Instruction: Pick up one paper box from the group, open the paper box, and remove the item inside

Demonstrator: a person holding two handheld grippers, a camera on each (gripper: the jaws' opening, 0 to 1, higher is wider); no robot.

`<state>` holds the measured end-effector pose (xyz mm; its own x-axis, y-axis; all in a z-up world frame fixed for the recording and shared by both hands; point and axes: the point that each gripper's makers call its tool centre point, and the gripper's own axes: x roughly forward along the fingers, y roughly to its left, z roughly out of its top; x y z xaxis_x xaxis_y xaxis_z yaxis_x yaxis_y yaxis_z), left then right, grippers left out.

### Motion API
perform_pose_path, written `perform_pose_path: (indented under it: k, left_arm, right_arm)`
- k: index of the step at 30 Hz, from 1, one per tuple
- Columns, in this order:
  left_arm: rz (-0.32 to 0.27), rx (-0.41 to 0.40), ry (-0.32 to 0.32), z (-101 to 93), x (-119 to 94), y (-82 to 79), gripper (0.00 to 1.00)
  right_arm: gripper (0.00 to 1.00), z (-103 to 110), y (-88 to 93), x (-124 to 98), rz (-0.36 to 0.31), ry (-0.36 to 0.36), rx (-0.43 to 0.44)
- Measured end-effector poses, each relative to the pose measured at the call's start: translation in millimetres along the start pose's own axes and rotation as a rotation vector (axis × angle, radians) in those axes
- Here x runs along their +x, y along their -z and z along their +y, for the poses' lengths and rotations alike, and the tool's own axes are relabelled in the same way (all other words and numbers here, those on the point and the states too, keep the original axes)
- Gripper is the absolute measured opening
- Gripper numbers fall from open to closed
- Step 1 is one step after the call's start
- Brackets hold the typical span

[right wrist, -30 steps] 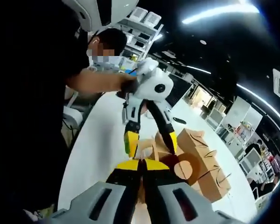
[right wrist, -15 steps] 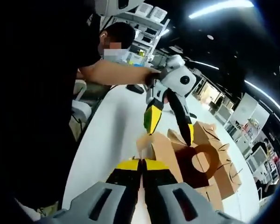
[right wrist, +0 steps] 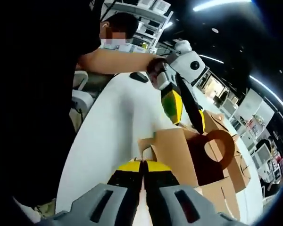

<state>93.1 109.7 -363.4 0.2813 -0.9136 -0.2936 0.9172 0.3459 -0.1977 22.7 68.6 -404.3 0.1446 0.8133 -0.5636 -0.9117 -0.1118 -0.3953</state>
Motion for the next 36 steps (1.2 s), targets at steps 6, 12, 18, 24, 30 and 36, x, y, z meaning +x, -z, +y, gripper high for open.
perform_pose_path:
  k: [6, 12, 18, 24, 30, 36]
  left_arm:
    - [0.035, 0.088, -0.098, -8.4, 4, 4.1, 0.50]
    - [0.042, 0.104, -0.156, -4.4, 6, 4.1, 0.49]
    - [0.062, 0.195, -0.257, -6.5, 9, 6.4, 0.46]
    - [0.099, 0.268, -0.325, -8.9, 12, 9.4, 0.46]
    - [0.124, 0.335, -0.386, -9.4, 13, 11.2, 0.42]
    - [0.122, 0.349, -0.409, -4.3, 11, 12.1, 0.42]
  right_arm:
    - [0.03, -3, 7.4, 5, -0.007, 0.015, 0.018]
    - [0.03, -9, 14.4, 10, 0.007, 0.042, 0.014]
    - [0.03, -13, 17.7, 13, 0.008, 0.065, 0.015]
    - [0.03, -16, 20.6, 15, 0.003, 0.086, 0.005]
    - [0.03, -19, 22.9, 16, 0.017, 0.100, -0.015]
    - [0.03, -22, 24.8, 17, 0.028, 0.115, -0.027]
